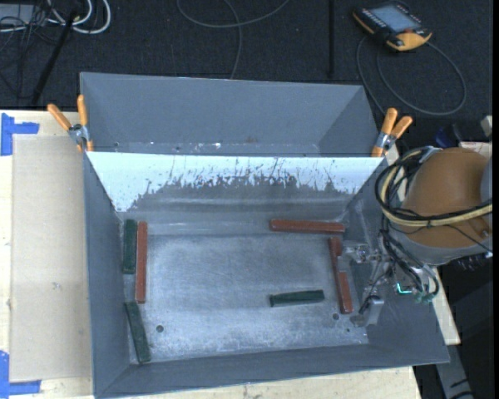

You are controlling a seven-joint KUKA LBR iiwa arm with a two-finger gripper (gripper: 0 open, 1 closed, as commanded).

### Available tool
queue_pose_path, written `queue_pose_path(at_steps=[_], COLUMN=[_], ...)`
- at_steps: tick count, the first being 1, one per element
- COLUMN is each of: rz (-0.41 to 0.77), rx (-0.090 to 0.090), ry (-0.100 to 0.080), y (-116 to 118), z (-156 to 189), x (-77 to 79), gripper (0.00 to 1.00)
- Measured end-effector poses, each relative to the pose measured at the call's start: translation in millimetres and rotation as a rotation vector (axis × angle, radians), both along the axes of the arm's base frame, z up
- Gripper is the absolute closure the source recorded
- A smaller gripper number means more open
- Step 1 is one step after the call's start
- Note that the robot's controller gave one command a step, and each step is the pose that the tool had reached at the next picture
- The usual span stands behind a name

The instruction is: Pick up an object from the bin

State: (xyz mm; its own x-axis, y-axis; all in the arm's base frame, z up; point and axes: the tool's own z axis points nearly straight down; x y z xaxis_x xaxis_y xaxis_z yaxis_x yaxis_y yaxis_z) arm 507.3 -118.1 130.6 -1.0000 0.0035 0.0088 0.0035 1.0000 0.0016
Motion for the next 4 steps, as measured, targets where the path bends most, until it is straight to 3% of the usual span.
queue_pose_path(at_steps=[1, 2, 3, 4], rz=[0.004, 0.078, 0.141, 0.049], rx=[-0.001, -0.004, 0.0, -0.001], ry=[-0.007, -0.01, -0.012, -0.002], y=[0, 19, 36, 58], z=[4, -8, -47, -58], x=[2.0, 21.6, -1.9, -9.1], gripper=[0.0, 0.0, 0.0, 0.0])
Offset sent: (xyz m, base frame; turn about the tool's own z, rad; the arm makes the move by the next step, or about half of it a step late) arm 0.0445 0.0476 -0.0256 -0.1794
